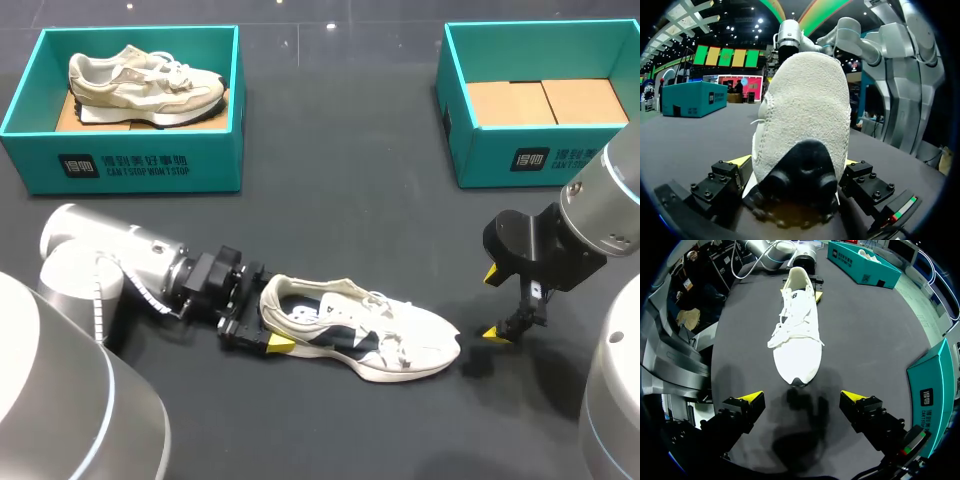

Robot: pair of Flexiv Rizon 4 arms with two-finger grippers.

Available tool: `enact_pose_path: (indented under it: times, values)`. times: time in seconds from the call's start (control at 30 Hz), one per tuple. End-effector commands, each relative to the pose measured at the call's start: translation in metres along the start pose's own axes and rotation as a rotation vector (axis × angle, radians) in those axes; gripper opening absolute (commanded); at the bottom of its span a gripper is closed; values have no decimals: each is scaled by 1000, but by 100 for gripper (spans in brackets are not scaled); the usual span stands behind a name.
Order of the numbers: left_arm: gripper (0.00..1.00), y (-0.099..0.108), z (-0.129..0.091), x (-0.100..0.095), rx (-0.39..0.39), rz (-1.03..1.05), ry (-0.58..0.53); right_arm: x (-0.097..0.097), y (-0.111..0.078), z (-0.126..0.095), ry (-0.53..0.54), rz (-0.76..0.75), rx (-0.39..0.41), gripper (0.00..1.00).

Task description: Take the shoe out of the shoebox, open the shoe tongue, remove and reinsert the insole, then place the shoe into the shoebox

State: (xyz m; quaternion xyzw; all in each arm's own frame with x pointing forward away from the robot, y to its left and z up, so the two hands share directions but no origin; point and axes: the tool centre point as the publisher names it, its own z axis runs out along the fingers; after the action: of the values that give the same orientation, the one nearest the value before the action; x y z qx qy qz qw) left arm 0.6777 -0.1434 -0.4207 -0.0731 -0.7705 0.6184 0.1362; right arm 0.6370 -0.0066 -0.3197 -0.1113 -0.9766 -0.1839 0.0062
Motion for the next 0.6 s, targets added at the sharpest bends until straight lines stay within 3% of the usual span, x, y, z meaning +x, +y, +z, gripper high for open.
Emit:
enact_pose_path:
  times: [0.03, 0.43, 0.47, 0.53, 0.57, 0.6]
  values:
    - [100, 2, 7, -1, 6, 1, 10, 1, -1, 0, -2, -1, -1, 100]
    - [100, 0, 15, 4, 10, 5, 20, 1, -1, 0, -2, -1, -1, 100]
    - [89, 0, 15, 4, 9, 6, 20, 1, -1, 0, -2, -1, -1, 100]
    - [47, 0, 16, 4, 8, 6, 18, 1, -1, 0, -2, -1, -1, 100]
    - [38, 0, 16, 5, 9, 7, 18, 1, -1, 0, -2, -1, -1, 100]
    - [10, 0, 17, 5, 9, 7, 17, 1, -1, 0, -2, -1, -1, 100]
